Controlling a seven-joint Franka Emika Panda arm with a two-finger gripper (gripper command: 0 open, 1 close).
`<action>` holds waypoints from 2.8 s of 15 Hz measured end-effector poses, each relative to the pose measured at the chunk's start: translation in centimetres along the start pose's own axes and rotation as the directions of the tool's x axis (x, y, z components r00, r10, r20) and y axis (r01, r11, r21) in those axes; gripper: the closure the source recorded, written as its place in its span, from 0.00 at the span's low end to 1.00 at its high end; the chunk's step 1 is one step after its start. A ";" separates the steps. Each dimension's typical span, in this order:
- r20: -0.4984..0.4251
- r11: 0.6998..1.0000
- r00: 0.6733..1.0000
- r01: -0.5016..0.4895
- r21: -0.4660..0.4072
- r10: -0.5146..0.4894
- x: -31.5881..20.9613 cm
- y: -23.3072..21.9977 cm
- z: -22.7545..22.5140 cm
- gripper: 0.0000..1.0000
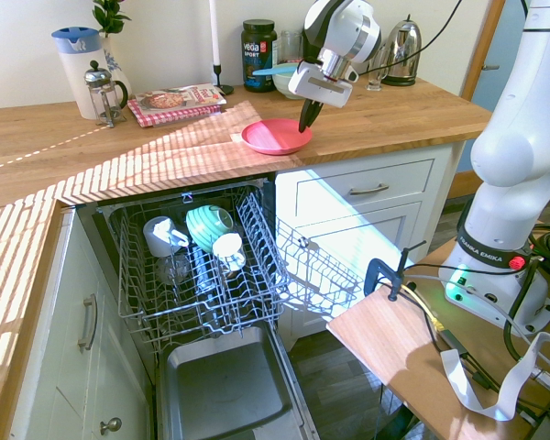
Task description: Put the plate in the dishwasher
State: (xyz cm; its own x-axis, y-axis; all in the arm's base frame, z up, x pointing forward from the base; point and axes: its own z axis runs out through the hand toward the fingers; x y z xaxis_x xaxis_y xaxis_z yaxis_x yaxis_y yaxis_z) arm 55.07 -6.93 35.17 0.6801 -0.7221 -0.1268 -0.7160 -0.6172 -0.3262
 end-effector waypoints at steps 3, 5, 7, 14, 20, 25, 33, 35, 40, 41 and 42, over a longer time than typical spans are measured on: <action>-0.136 0.991 0.984 0.100 -0.086 -0.111 -0.9 -6.0 -9.5 1.00; -0.221 0.970 0.949 0.193 -0.147 -0.222 -8.5 -14.8 -15.2 1.00; -0.290 0.935 0.899 0.265 -0.236 -0.328 -19.7 -22.3 -17.2 1.00; -0.482 0.752 0.596 0.366 -0.549 -0.642 -55.3 -29.7 -4.5 1.00; -0.415 0.486 0.266 0.327 -0.811 -0.870 -60.2 -30.2 17.3 1.00; -0.139 0.163 0.098 0.304 -0.939 -0.985 -60.1 -28.8 30.0 1.00; 0.357 -0.340 -0.036 0.408 -0.847 -0.933 -59.6 -29.3 35.3 1.00; 0.419 -0.385 -0.034 0.467 -0.796 -0.907 -60.0 -28.7 36.0 0.00; 0.526 -0.415 -0.030 0.652 -0.635 -0.850 -59.8 -29.0 34.8 0.00; 0.541 -0.409 -0.024 0.683 -0.605 -0.841 -59.4 -29.1 34.8 0.00; 0.552 -0.401 -0.019 0.708 -0.581 -0.833 -59.1 -29.0 34.8 0.00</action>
State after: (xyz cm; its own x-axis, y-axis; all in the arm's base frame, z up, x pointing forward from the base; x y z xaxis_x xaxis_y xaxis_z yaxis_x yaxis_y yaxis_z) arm 41.13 64.55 19.49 0.6704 0.7010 -0.2432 0.6778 -0.4454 0.5850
